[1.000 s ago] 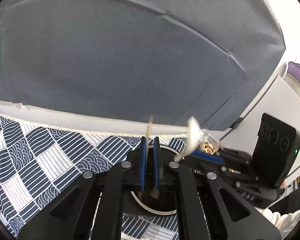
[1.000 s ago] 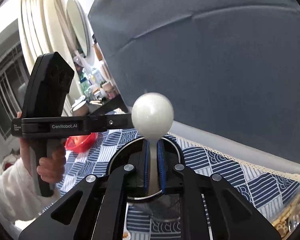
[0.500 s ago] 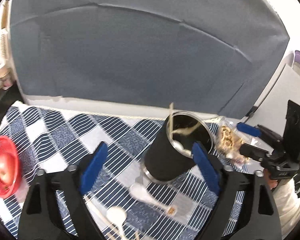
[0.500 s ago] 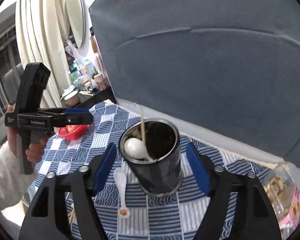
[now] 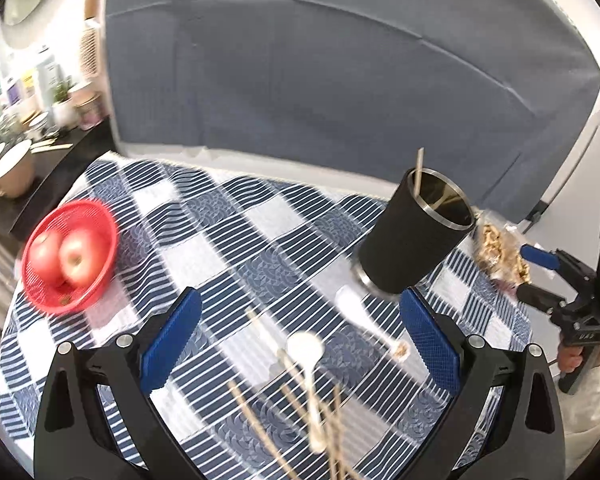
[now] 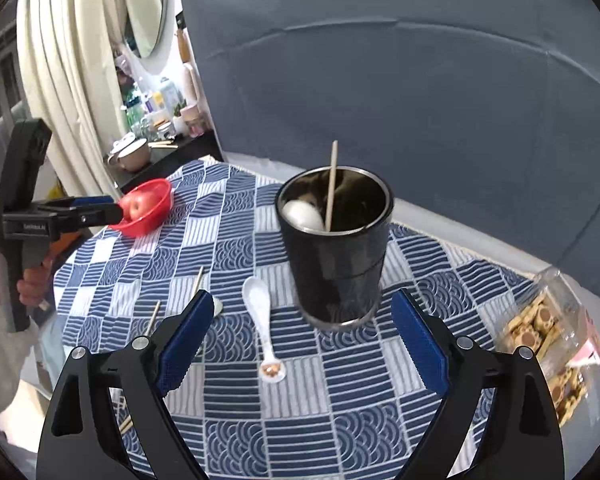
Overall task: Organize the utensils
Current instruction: 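Grasp another chopstick with the left gripper while the right gripper grasps the orange-printed white spoon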
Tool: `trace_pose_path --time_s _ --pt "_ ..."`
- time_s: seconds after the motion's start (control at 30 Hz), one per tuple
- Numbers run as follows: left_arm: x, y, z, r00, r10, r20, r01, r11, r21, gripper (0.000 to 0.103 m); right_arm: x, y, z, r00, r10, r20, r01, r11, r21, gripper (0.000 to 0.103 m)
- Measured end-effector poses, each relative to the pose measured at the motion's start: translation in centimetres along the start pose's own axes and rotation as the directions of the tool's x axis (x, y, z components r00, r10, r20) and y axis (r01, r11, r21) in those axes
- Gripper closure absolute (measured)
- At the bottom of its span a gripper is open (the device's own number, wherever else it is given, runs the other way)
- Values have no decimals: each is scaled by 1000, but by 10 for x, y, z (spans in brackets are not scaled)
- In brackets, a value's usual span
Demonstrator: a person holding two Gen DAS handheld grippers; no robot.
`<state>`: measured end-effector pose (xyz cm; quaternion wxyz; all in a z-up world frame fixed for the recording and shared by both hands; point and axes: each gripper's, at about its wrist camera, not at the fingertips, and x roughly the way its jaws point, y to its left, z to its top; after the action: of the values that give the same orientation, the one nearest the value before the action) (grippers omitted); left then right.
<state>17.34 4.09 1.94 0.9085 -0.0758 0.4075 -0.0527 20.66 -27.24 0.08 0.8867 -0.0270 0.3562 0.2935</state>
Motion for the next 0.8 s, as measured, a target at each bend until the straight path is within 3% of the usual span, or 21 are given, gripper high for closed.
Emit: trace_pose_path --time_s 0.4,0.8 --pt "-5 45 -57 995 58 -78 -65 994 -90 6 30 38 -17 994 29 -103 -36 997 -66 16" --pt "15 57 -80 980 105 -170 -120 990 -80 6 73 46 -15 980 68 -188 -88 992 -95 16"
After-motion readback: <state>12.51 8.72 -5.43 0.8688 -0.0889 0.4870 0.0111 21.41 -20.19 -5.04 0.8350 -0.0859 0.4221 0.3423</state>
